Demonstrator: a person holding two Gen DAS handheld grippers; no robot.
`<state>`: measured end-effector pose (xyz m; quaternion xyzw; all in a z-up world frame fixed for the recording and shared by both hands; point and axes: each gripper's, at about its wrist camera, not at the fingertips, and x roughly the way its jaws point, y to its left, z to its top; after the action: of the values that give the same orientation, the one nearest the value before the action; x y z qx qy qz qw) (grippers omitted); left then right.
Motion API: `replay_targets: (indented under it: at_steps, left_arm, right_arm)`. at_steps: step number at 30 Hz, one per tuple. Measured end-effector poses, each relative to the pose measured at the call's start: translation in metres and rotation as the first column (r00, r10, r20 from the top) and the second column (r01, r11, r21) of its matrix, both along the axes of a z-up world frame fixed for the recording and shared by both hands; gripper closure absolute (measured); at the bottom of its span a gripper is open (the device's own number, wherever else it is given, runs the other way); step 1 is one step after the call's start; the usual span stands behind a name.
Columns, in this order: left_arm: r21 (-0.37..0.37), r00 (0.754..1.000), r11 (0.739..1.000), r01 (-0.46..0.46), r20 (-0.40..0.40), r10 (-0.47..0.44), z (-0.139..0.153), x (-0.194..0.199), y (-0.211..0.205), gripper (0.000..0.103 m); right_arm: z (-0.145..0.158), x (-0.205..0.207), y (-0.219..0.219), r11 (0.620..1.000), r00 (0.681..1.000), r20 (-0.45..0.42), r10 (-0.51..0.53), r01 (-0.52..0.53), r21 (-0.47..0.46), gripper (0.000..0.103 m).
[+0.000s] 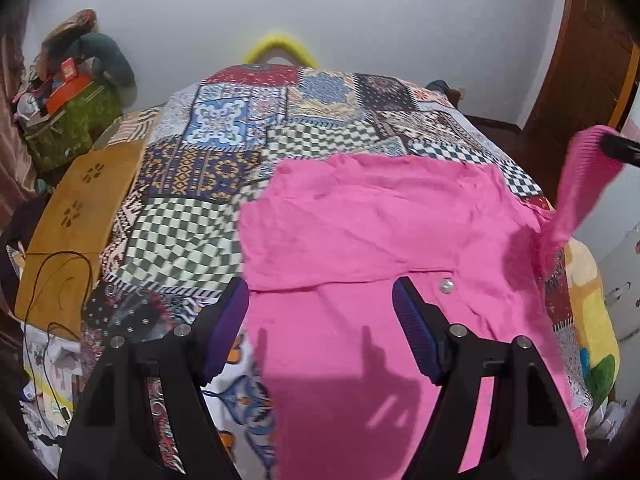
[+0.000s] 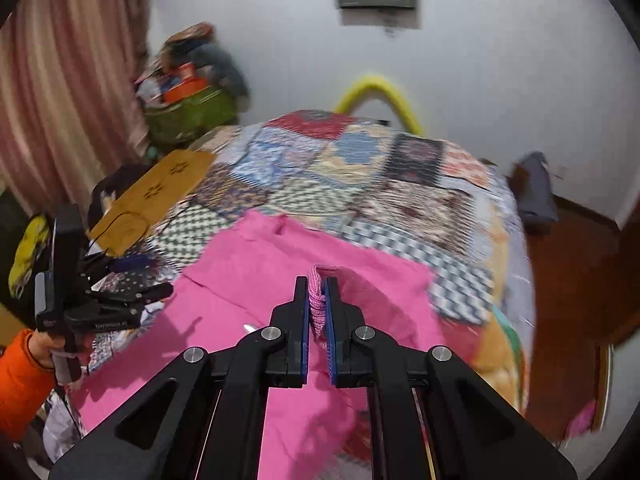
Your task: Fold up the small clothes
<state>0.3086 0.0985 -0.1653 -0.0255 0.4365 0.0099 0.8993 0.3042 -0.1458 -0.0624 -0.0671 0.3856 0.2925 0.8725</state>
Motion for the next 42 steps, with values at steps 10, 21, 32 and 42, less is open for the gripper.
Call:
replay_targets:
  at_steps: [10, 21, 32, 42]
  left_arm:
    - [-0.037, 1.0, 0.999, -0.018, -0.025, 0.017, -0.012, 0.001, 0.038, 0.029]
    - [-0.1, 0.998, 0.995, 0.023, -0.061, -0.029, -0.023, 0.028, 0.014, 0.029]
    - [-0.024, 0.982, 0.985, 0.168, -0.079, -0.169, -0.022, 0.082, -0.092, 0.029]
    - [0.089, 0.981, 0.98, 0.177, -0.099, -0.168, -0.053, 0.106, -0.119, 0.065]
  right_arm:
    - [-0.062, 0.034, 0.111, 0.984, 0.98, -0.129, 0.149, -0.159, -0.075, 0.093]
    - [-0.047, 0.026, 0.08, 0.987, 0.991, -0.054, 0.123, -0.127, -0.098, 0.059]
    - [-0.068, 0.044, -0.022, 0.989, 0.994, -0.078, -0.077, 0.066, -0.13, 0.058]
    - [-0.126, 0.052, -0.056, 0.988, 0.969, -0.208, -0.131, 0.111, -0.106, 0.058]
